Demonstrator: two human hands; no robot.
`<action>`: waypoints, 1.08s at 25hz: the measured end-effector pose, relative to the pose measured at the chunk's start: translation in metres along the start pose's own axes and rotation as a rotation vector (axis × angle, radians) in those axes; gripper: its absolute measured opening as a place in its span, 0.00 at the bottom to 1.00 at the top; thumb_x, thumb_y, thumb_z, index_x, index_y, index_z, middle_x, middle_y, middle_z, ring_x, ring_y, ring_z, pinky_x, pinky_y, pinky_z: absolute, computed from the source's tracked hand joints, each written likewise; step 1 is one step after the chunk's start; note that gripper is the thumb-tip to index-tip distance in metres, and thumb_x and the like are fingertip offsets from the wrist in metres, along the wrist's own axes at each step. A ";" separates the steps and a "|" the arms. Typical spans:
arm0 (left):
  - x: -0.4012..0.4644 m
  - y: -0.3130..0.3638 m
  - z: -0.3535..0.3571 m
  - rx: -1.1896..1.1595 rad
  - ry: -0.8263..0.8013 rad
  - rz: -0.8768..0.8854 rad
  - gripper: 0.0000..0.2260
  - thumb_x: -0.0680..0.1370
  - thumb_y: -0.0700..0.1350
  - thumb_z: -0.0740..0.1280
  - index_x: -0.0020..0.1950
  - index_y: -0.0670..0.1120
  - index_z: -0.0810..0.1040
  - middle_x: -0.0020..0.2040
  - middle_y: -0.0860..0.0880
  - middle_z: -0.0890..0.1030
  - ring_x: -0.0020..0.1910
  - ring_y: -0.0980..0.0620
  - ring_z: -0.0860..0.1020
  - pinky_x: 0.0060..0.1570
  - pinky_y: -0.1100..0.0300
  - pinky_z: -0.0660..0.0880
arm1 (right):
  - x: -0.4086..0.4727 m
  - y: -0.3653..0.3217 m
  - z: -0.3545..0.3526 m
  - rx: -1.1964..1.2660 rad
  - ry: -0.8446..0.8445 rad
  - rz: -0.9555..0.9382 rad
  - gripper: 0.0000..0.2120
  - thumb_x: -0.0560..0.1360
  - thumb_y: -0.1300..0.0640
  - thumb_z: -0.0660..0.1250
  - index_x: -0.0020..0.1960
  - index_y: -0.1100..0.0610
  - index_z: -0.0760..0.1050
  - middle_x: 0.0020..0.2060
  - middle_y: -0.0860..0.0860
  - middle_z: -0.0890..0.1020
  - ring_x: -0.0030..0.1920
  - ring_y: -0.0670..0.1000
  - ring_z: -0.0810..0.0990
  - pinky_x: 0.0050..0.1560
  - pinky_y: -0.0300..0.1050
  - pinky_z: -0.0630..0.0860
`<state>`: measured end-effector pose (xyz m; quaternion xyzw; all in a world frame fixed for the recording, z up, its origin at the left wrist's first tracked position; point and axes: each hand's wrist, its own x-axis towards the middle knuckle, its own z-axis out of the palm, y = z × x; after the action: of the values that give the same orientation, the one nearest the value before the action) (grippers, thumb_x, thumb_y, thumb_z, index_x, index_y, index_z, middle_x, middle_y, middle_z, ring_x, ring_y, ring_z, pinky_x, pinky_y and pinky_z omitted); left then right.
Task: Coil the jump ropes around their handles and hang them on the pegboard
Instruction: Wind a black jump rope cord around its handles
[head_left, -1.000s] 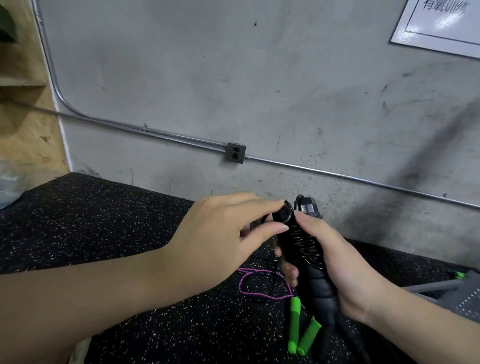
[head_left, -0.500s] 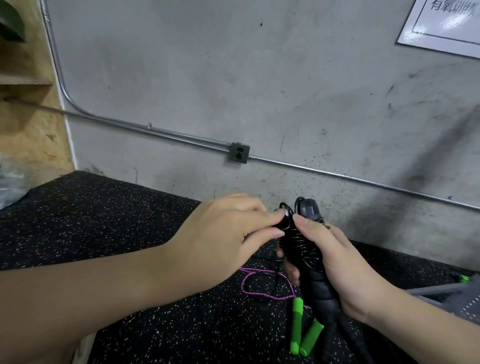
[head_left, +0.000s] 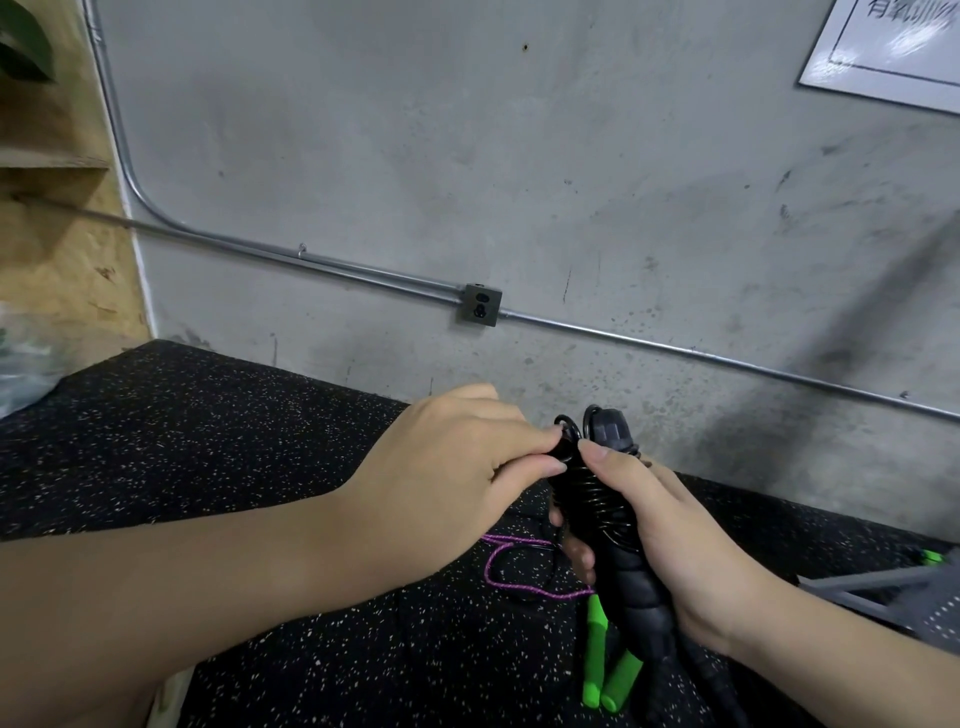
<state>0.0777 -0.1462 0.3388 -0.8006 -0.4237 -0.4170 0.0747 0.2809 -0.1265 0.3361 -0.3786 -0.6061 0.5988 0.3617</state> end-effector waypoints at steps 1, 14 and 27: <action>0.000 0.001 0.000 0.003 -0.005 -0.006 0.14 0.81 0.55 0.64 0.54 0.50 0.87 0.36 0.57 0.81 0.39 0.55 0.73 0.39 0.53 0.77 | 0.000 0.001 0.000 -0.011 -0.001 0.009 0.25 0.75 0.41 0.70 0.52 0.64 0.77 0.37 0.62 0.81 0.30 0.56 0.73 0.33 0.48 0.71; 0.001 0.011 -0.003 -0.028 -0.087 -0.133 0.07 0.81 0.52 0.70 0.52 0.51 0.86 0.36 0.59 0.77 0.43 0.60 0.72 0.45 0.64 0.70 | 0.001 0.002 -0.004 -0.073 -0.018 0.016 0.20 0.73 0.45 0.70 0.52 0.62 0.77 0.38 0.64 0.80 0.29 0.55 0.73 0.31 0.46 0.72; 0.003 0.018 -0.007 -0.076 -0.345 -0.140 0.13 0.85 0.53 0.61 0.67 0.53 0.76 0.41 0.63 0.69 0.48 0.67 0.68 0.52 0.69 0.65 | -0.005 0.002 -0.006 -0.068 -0.080 0.049 0.16 0.74 0.45 0.70 0.49 0.59 0.77 0.38 0.63 0.80 0.28 0.55 0.73 0.31 0.46 0.71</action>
<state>0.0876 -0.1586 0.3496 -0.8311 -0.4687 -0.2934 -0.0586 0.2885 -0.1278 0.3338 -0.3814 -0.6305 0.6011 0.3092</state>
